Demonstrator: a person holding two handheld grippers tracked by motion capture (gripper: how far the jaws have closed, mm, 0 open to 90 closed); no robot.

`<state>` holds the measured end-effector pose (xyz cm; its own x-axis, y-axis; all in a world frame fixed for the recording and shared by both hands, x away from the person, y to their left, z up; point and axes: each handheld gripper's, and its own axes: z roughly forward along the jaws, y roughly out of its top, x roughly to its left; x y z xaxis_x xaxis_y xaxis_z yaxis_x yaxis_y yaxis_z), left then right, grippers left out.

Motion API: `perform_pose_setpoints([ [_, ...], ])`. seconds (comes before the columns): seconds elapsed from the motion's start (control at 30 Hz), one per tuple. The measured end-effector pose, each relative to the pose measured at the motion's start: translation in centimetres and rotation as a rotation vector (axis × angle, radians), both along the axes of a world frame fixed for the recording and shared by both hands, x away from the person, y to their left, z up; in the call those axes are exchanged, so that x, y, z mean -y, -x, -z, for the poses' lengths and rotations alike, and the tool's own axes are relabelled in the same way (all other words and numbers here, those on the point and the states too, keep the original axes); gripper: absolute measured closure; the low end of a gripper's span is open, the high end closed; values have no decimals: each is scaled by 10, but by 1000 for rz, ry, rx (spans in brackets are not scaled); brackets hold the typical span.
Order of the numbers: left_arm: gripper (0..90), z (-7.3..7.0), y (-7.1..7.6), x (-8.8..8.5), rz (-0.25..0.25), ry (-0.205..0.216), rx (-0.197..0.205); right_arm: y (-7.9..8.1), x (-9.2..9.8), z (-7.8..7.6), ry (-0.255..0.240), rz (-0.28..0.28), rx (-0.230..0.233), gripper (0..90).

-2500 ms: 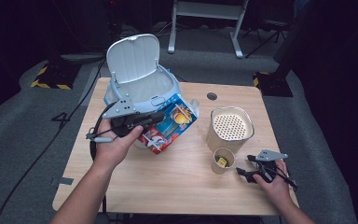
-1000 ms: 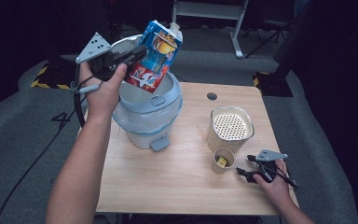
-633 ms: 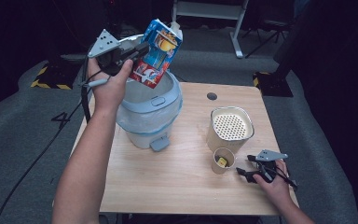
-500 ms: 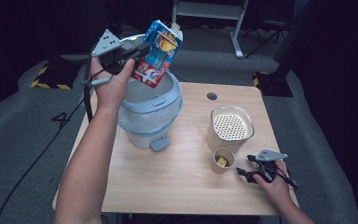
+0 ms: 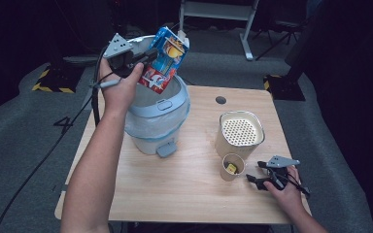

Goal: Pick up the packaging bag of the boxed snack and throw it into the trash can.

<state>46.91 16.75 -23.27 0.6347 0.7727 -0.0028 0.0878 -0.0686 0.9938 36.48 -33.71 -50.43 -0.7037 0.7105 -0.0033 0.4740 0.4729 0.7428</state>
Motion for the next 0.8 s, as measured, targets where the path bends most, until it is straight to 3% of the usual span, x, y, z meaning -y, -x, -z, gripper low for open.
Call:
perform_pose_setpoints([
  [0.27,895,2,-4,6,-9,-46,-31,0,0,0,0,0,0,208],
  [0.53,889,4,-5,9,-32,-64,-29,0,0,0,0,0,0,208],
  [0.57,774,5,-5,8,-54,-69,-38,0,0,0,0,0,0,208],
  [0.6,774,5,-5,8,-66,-60,-39,0,0,0,0,0,0,208],
  [0.67,528,6,-4,7,-67,-33,-31,0,0,0,0,0,0,208],
  [0.8,455,2,9,3,-32,-69,-21,0,0,0,-1,0,0,208],
])
